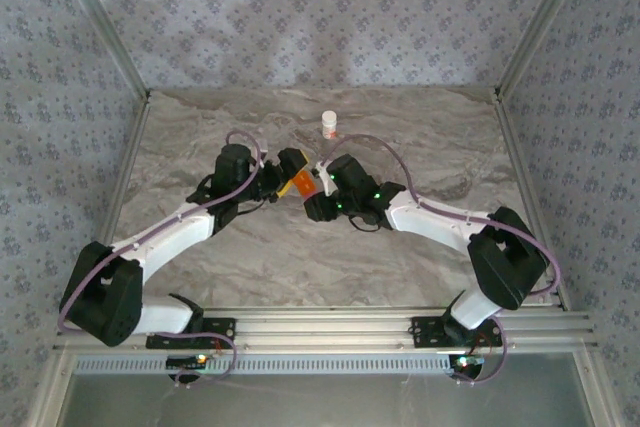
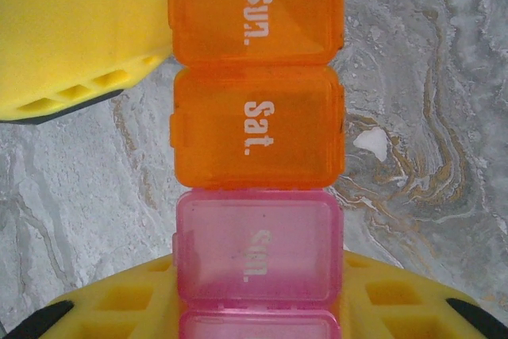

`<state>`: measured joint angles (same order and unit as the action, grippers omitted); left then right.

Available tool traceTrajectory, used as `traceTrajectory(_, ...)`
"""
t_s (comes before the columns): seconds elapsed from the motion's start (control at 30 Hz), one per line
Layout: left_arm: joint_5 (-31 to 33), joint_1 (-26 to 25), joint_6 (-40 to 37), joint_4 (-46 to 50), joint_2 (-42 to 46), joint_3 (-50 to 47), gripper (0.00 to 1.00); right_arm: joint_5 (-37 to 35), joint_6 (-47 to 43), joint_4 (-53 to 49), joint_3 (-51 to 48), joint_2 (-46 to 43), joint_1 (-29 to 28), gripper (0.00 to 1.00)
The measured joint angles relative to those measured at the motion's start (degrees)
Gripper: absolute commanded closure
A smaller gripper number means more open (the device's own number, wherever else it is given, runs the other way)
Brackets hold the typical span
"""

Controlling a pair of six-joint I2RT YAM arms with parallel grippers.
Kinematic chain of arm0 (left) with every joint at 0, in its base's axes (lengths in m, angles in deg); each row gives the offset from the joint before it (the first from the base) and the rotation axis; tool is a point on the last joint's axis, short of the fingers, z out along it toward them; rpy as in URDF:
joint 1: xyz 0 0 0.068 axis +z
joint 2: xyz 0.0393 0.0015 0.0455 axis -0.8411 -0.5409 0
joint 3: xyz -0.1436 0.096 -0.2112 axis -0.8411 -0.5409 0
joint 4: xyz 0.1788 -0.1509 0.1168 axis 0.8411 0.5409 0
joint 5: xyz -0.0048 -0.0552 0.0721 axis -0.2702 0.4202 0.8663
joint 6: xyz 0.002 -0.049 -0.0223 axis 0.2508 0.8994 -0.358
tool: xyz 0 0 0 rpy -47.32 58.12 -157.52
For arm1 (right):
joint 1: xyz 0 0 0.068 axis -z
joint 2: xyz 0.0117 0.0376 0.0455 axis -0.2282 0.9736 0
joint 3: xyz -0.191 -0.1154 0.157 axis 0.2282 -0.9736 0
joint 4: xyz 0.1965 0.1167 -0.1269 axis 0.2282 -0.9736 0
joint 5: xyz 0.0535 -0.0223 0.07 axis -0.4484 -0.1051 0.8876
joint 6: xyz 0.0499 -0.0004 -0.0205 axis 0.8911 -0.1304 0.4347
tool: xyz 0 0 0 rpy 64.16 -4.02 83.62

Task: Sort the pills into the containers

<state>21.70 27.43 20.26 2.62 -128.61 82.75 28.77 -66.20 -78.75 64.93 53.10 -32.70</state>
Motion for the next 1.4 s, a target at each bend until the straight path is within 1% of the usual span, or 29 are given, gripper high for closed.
traceTrajectory(0.8,1.09,-2.08,0.87,0.04,0.0,1.01,0.02,-0.39,0.35,1.73,-1.05,0.79,0.02,0.64)
traceTrajectory(0.97,1.05,-3.63,1.33,-0.35,0.04,3.08,0.02,0.0,0.35,1.84,-1.14,1.46,-0.07,0.65)
traceTrajectory(1.07,1.27,-3.74,1.29,-0.35,0.42,3.72,0.02,0.02,0.35,1.92,-1.42,1.66,-0.07,0.65)
traceTrajectory(1.2,4.15,-3.74,-0.07,2.95,2.49,3.78,0.02,0.04,0.35,2.67,-2.47,1.7,-0.07,0.64)
traceTrajectory(1.4,10.19,-2.89,-4.94,10.08,7.17,3.78,0.02,0.02,-1.01,2.64,-4.98,1.73,-0.04,0.62)
